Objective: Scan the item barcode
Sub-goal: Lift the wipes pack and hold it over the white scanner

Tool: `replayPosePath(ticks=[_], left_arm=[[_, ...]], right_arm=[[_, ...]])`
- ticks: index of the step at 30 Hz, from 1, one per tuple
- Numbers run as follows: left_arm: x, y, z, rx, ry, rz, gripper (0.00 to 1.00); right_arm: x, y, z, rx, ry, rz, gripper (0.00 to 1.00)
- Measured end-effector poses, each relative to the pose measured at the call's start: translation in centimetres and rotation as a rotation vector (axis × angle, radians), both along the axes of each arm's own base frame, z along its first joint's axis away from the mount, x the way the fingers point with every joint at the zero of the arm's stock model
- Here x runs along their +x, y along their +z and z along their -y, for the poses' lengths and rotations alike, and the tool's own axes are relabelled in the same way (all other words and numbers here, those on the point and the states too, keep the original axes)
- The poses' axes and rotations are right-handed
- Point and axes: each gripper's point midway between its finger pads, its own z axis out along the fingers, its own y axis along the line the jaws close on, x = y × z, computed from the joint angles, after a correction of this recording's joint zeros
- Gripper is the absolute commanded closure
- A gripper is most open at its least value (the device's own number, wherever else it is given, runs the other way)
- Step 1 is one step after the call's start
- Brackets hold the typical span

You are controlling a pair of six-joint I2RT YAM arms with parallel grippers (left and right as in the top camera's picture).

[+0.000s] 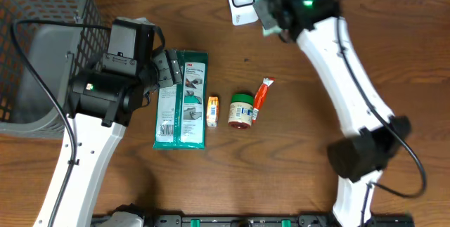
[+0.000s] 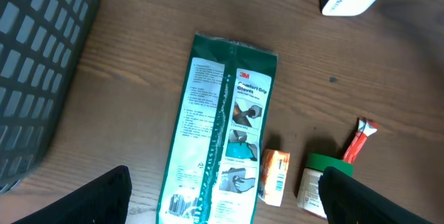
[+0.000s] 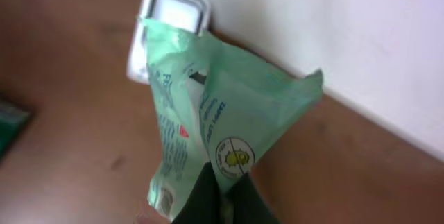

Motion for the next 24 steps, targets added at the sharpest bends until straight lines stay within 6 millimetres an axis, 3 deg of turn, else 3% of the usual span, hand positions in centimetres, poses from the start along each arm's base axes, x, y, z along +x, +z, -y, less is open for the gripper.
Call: replayPosePath(ticks=[3,12,18,24], left_arm=[[0.0,0.0,0.0,0.0,0.0,0.001,0.14],[0.0,0.0,0.0,0.0,0.0,0.0,0.14],[0.0,0.0,0.0,0.0,0.0,0.0,0.14],[0.0,0.0,0.0,0.0,0.0,-0.001,0.13]], right_arm=[[3.5,-1.1,-0.4,-0.08,-0.001,0.098,0.99],[9.9,-3.3,-3.4,-0.292,0.038,0.339,0.99],[13.0,-6.0,-5.9,-0.435,0.057,0.503,0.99],[14.1,-9.2,-7.5,-0.609,0.097,0.586,0.99]])
